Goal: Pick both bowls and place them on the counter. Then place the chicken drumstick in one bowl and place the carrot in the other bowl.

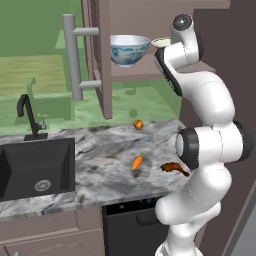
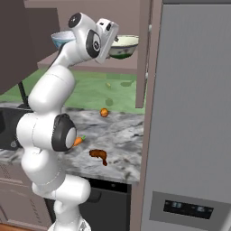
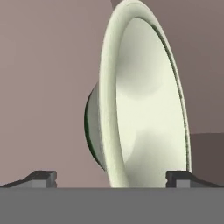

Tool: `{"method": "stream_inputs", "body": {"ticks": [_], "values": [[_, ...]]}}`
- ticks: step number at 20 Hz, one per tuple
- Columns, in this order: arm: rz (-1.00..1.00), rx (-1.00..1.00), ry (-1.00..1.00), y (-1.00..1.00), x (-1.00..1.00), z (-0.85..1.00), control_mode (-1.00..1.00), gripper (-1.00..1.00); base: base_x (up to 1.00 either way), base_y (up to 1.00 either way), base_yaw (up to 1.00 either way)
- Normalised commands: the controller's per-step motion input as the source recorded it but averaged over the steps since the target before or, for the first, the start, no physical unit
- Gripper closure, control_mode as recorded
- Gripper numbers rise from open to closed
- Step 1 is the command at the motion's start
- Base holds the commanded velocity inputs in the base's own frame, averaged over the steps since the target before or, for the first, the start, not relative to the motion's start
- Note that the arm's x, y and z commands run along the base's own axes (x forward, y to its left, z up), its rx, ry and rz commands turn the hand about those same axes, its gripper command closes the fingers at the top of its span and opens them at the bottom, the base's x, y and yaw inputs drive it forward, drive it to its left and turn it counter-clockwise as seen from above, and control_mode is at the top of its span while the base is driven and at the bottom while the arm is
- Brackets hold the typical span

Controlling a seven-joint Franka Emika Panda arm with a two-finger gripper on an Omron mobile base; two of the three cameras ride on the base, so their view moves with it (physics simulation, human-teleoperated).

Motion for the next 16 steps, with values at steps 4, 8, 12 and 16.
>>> {"method": "stream_inputs", "body": {"ticks": [4, 8, 12, 16], "values": [[0.00, 0.00, 0.05, -0.12, 0.24, -0.01, -1.00, -1.00, 0.00, 0.00, 0.00], [0.00, 0.00, 0.04, -0.08, 0.24, -0.03, -1.00, -1.00, 0.00, 0.00, 0.00], [0.00, 0.00, 0.02, -0.01, 0.03, -0.05, -1.00, -1.00, 0.00, 0.00, 0.00], [0.00, 0.00, 0.00, 0.00, 0.00, -0.10, -1.00, 1.00, 0.00, 0.00, 0.00]]}}
